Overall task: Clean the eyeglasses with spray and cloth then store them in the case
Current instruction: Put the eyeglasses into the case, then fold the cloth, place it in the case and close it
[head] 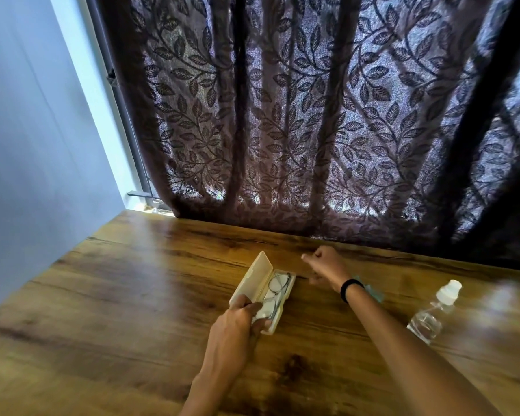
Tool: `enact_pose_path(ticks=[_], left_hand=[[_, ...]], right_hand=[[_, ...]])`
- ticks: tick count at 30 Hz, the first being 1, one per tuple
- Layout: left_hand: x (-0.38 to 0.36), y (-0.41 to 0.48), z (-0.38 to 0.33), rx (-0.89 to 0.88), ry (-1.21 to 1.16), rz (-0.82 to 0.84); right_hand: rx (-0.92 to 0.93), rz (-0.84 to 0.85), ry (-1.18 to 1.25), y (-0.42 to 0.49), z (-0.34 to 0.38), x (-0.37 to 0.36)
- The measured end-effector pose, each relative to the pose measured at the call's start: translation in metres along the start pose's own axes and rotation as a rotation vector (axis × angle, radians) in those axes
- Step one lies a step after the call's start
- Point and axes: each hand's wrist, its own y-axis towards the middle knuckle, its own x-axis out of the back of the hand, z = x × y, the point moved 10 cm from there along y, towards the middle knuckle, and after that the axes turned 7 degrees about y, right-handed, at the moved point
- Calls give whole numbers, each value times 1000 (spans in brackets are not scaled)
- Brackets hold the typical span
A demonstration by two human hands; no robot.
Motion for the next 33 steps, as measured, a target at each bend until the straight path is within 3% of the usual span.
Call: enact_pose_path(ticks=[4, 8, 17, 22, 28, 33], left_hand=[[12, 15, -29, -57, -78, -65], [0, 32, -61, -136, -113, 19], [-62, 84, -103, -183, -29, 212], [-97, 113, -121, -229, 48, 286], [-128, 140, -130, -197, 52, 334], [-142, 151, -139, -270, 57, 329]], right_hand=[[90, -219, -103, -6, -3, 53], [169, -384, -158, -23, -14, 87], [34, -464, -413, -41, -62, 113], [11, -414, -553, -37, -73, 112], [2, -443, -526, -38, -77, 115], [-26, -437, -424, -36, -78, 120]])
